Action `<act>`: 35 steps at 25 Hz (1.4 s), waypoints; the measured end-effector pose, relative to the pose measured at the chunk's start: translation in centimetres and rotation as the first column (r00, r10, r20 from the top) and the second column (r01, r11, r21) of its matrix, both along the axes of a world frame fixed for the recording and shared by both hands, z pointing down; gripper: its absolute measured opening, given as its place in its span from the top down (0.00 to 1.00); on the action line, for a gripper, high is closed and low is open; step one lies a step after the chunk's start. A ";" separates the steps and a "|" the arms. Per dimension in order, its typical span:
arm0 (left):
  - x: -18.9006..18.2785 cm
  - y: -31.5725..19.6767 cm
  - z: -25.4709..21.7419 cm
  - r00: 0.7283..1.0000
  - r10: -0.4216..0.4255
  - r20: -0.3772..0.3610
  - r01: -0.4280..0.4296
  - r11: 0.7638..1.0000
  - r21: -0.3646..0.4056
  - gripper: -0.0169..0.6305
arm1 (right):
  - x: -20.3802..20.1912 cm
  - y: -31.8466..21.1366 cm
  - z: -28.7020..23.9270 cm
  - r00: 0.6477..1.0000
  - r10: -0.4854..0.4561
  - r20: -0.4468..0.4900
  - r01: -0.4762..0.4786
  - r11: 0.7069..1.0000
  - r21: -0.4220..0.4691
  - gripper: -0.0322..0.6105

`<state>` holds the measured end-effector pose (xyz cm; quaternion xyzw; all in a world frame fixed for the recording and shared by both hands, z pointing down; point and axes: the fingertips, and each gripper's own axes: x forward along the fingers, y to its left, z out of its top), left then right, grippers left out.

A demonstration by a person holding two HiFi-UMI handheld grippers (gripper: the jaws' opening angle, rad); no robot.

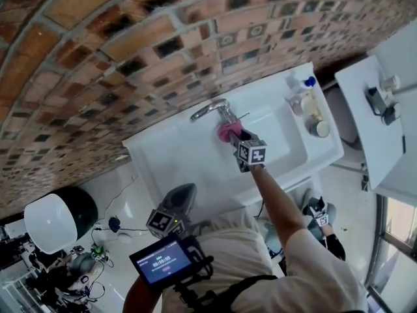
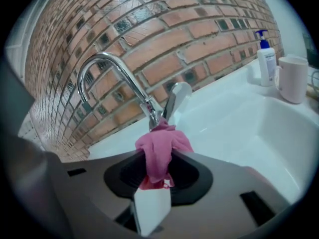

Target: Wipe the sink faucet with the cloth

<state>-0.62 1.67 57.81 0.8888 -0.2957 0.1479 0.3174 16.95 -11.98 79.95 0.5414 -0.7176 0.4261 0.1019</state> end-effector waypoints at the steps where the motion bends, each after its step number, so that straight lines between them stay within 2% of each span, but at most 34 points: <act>1: -0.2 0.0 0.1 1.000 -0.003 0.001 0.003 1.000 -0.001 0.97 | -0.1 -0.1 0.4 1.000 0.001 0.002 -0.001 1.000 -0.010 0.73; 6: -0.8 -0.2 0.6 1.000 -0.029 0.007 0.029 0.999 -0.014 0.97 | -0.2 -0.5 1.6 1.000 0.004 0.006 -0.003 0.998 -0.056 0.73; 11: -0.5 -0.4 0.7 0.999 -0.036 -0.007 0.036 0.999 -0.016 0.97 | 0.2 -1.0 0.3 1.000 -0.024 -0.008 0.023 0.998 -0.063 0.74; 15: -0.2 -0.4 0.8 0.999 -0.041 -0.023 0.040 0.999 -0.033 0.97 | 1.3 -1.6 -2.2 1.000 -0.013 0.023 0.013 1.000 -0.010 0.74; 20: 0.3 -0.5 0.5 0.998 -0.046 -0.052 0.045 0.998 -0.035 0.97 | 3.7 -2.6 -4.5 0.997 0.043 0.065 -0.045 0.998 0.039 0.75; 28: 0.3 -0.2 0.3 0.997 -0.047 -0.064 0.046 0.999 -0.029 0.97 | 6.4 -3.3 -6.8 0.998 0.066 -0.023 -0.063 0.990 0.125 0.76; 31: 0.1 0.0 0.1 0.996 -0.058 -0.074 0.056 0.998 -0.033 0.97 | 8.2 -4.1 -8.8 0.995 0.098 -0.027 -0.092 0.980 0.179 0.76; 35: 0.3 -0.2 -0.1 0.994 -0.058 -0.093 0.056 0.998 -0.026 0.97 | 11.6 -7.3 -14.4 0.990 0.139 -0.002 -0.133 0.955 0.266 0.77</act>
